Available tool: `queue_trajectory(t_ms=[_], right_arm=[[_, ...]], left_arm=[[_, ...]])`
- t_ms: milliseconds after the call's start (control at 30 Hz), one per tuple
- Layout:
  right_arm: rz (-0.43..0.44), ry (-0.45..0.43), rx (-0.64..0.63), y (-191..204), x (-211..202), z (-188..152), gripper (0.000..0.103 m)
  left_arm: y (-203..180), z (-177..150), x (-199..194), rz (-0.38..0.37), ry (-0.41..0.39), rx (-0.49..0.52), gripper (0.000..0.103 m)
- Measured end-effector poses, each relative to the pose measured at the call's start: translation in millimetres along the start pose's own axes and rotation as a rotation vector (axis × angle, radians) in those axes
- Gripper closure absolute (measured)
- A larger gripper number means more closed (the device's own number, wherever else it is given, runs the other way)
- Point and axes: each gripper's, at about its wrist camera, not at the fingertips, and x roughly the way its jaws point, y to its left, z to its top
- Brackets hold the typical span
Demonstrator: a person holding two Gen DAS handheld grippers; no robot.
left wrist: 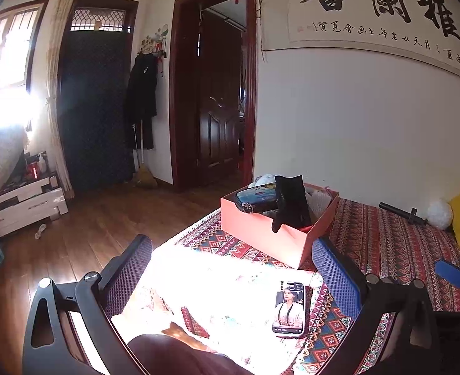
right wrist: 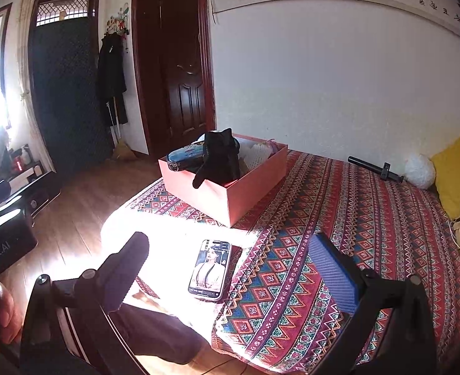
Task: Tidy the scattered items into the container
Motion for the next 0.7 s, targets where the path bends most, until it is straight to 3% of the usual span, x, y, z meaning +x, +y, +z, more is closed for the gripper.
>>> queue_trajectory(t_ms=[700], right_arm=[[-0.023, 0.017, 0.013, -11, -1, -5, 0.001]], left_arm=[[-16, -7, 5, -0.031, 0.018, 0.03, 0.0]])
